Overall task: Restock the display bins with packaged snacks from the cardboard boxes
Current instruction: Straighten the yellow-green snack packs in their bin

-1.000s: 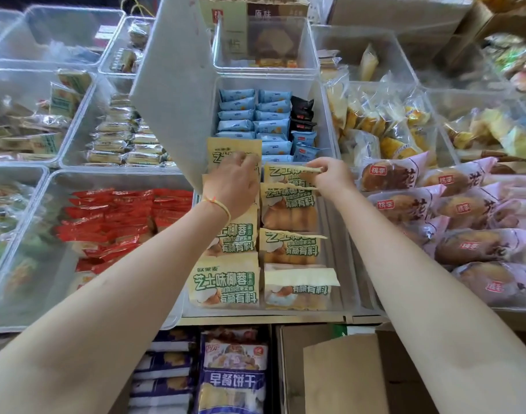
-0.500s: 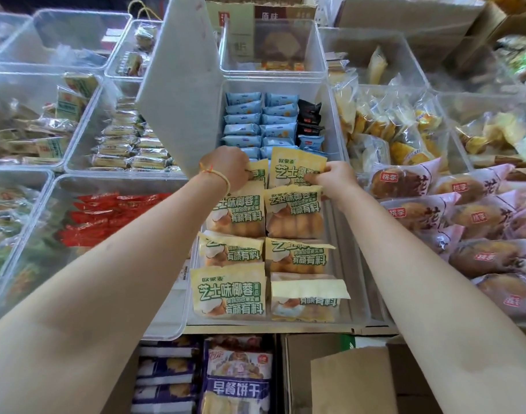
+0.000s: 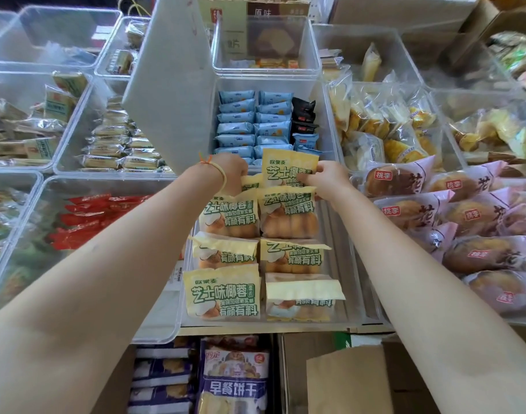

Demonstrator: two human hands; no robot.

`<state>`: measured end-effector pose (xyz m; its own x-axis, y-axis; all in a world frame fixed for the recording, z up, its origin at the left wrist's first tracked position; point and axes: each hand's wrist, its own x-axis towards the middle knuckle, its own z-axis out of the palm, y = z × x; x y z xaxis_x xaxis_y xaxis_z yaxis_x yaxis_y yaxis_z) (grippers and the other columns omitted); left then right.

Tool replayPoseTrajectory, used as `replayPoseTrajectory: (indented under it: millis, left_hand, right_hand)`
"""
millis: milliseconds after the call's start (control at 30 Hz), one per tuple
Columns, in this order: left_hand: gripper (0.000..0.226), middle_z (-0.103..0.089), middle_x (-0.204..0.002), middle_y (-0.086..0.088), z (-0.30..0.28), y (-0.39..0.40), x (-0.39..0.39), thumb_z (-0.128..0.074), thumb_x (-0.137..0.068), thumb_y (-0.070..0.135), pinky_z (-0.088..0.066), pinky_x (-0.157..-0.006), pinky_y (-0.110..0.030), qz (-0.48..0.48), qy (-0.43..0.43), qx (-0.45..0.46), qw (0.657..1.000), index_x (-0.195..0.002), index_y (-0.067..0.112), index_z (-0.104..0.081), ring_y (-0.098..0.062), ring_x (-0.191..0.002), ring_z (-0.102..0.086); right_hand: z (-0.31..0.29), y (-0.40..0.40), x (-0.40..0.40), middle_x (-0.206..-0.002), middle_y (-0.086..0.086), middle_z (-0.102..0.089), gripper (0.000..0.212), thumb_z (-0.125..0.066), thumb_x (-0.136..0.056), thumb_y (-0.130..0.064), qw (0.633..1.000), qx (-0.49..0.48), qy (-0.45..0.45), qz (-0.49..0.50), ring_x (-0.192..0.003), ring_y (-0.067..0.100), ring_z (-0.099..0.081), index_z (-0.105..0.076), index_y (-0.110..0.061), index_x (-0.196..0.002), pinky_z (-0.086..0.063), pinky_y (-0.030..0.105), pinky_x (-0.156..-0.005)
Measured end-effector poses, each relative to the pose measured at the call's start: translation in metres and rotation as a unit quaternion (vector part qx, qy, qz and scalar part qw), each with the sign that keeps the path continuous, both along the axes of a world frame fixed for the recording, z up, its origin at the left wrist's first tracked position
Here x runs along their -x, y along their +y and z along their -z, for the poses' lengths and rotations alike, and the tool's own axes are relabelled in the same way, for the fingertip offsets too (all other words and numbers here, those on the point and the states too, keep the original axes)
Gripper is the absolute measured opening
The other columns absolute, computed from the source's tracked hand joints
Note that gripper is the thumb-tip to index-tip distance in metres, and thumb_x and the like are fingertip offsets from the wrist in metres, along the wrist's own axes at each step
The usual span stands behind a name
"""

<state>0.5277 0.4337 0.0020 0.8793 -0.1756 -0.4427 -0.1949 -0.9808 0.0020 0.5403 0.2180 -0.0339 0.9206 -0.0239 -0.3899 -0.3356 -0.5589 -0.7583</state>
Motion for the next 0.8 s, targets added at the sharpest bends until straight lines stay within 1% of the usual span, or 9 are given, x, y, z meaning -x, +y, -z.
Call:
replayPoseTrajectory:
  millis: [133,300,400,533,567,600,667,733,800]
  left_hand:
    - [0.016,-0.052,-0.082,0.005,0.007,-0.003,0.007,-0.053,-0.088,0.012,-0.046,-0.064,-0.031,0.003,-0.07,-0.056,0.996,-0.093,0.026,-0.06,-0.021,-0.079,-0.054]
    - [0.011,-0.064,-0.098,-0.004,0.018,-0.003,0.03,-0.056,-0.092,0.021,-0.05,-0.069,-0.033,-0.023,-0.14,-0.003,0.99,-0.1,0.02,-0.063,-0.025,-0.088,-0.062]
    - [0.011,-0.061,-0.09,-0.003,0.022,-0.006,0.038,-0.056,-0.092,0.021,-0.047,-0.064,-0.031,-0.029,-0.16,0.003,0.987,-0.098,0.017,-0.065,-0.025,-0.081,-0.06]
    - [0.007,-0.061,-0.099,-0.004,0.027,-0.001,0.036,-0.058,-0.09,0.017,-0.046,-0.065,-0.032,-0.036,-0.163,0.031,0.986,-0.094,0.019,-0.064,-0.024,-0.089,-0.057]
    - [0.004,-0.057,-0.102,-0.003,0.029,0.001,0.032,-0.059,-0.089,0.018,-0.045,-0.067,-0.033,-0.035,-0.165,0.038,0.985,-0.088,0.021,-0.062,-0.024,-0.095,-0.055]
    - [0.012,-0.054,-0.101,-0.002,0.029,0.004,0.026,-0.06,-0.089,0.018,-0.045,-0.068,-0.034,-0.039,-0.163,0.051,0.985,-0.079,0.022,-0.055,-0.025,-0.097,-0.053]
    - [0.029,-0.051,-0.089,0.001,0.024,0.01,0.015,-0.061,-0.09,0.018,-0.042,-0.069,-0.033,-0.063,-0.121,0.099,0.986,-0.068,0.022,-0.043,-0.026,-0.092,-0.054]
    - [0.029,-0.048,-0.076,0.004,0.016,0.016,0.004,-0.059,-0.091,0.017,-0.04,-0.066,-0.03,-0.08,-0.079,0.129,0.985,-0.068,0.022,-0.042,-0.025,-0.081,-0.053]
    - [0.027,-0.047,-0.073,0.005,0.007,0.017,-0.003,-0.055,-0.092,0.015,-0.039,-0.064,-0.03,-0.068,-0.057,0.112,0.99,-0.07,0.024,-0.044,-0.023,-0.075,-0.05]
  right_hand:
    - [0.0,0.001,0.001,-0.098,0.001,-0.072,0.013,-0.074,-0.09,-0.023,1.0,-0.007,-0.007,0.009,-0.091,0.024,-0.071,-0.064,-0.028,-0.082,-0.061,0.046,-0.08]
    - [-0.001,-0.005,0.006,-0.095,0.002,-0.073,0.011,-0.078,-0.085,-0.023,1.0,-0.006,-0.015,0.013,-0.09,0.022,-0.069,-0.068,-0.024,-0.081,-0.061,0.042,-0.078]
    - [-0.009,-0.008,0.005,-0.1,0.004,-0.074,0.009,-0.078,-0.086,-0.017,1.0,-0.011,0.011,-0.014,-0.091,0.022,-0.071,-0.07,-0.021,-0.085,-0.062,0.041,-0.077]
    - [-0.011,-0.006,0.002,-0.101,0.004,-0.074,0.01,-0.079,-0.085,-0.018,1.0,-0.005,0.017,-0.02,-0.092,0.023,-0.071,-0.069,-0.021,-0.083,-0.061,0.043,-0.08]
    - [-0.009,-0.004,0.001,-0.101,0.004,-0.074,0.01,-0.08,-0.084,-0.02,1.0,0.0,0.015,-0.017,-0.092,0.023,-0.072,-0.071,-0.022,-0.083,-0.061,0.045,-0.082]
    - [-0.008,-0.003,0.001,-0.1,0.003,-0.075,0.009,-0.08,-0.083,-0.022,1.0,0.004,0.012,-0.016,-0.093,0.024,-0.072,-0.072,-0.022,-0.084,-0.06,0.046,-0.084]
    - [-0.007,-0.003,0.001,-0.1,0.003,-0.074,0.008,-0.079,-0.084,-0.023,1.0,0.003,0.011,-0.012,-0.096,0.027,-0.071,-0.073,-0.021,-0.089,-0.059,0.046,-0.086]
    - [-0.006,-0.005,0.003,-0.102,0.003,-0.074,0.012,-0.078,-0.086,-0.022,1.0,-0.01,0.015,-0.009,-0.1,0.028,-0.07,-0.073,-0.017,-0.097,-0.06,0.043,-0.085]
    - [-0.005,-0.007,0.004,-0.104,0.002,-0.073,0.015,-0.076,-0.088,-0.02,0.999,-0.03,0.014,-0.007,-0.099,0.027,-0.069,-0.072,-0.016,-0.101,-0.058,0.038,-0.081]
